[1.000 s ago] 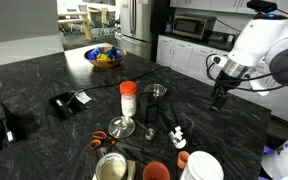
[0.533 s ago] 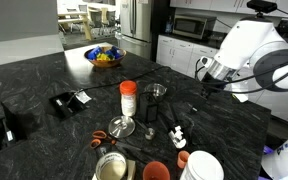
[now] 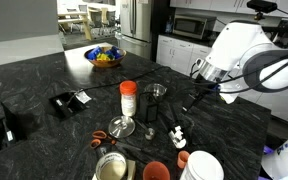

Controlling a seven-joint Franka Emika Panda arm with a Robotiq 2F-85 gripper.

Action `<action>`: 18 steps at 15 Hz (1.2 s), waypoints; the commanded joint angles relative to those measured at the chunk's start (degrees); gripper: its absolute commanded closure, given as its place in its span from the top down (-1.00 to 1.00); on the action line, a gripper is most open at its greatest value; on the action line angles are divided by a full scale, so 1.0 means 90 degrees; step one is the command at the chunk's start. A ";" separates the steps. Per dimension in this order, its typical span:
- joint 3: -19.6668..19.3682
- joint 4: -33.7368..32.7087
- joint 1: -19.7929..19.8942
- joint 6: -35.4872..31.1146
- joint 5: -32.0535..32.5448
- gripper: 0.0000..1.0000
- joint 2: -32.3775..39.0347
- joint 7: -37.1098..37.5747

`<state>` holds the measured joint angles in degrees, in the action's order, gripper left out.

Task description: Move the black and silver tool to the left

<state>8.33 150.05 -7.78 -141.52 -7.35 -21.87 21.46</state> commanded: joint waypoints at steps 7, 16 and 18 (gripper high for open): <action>-0.0075 0.0091 -0.0257 -0.0467 -0.1134 1.00 0.0136 -0.0289; -0.0012 0.0085 -0.0441 -0.1175 -0.1714 1.00 0.0837 -0.0721; -0.0044 0.0068 -0.0479 -0.1312 -0.1813 1.00 0.1017 -0.0838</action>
<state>8.31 150.90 -11.49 -150.89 -21.70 -14.66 16.40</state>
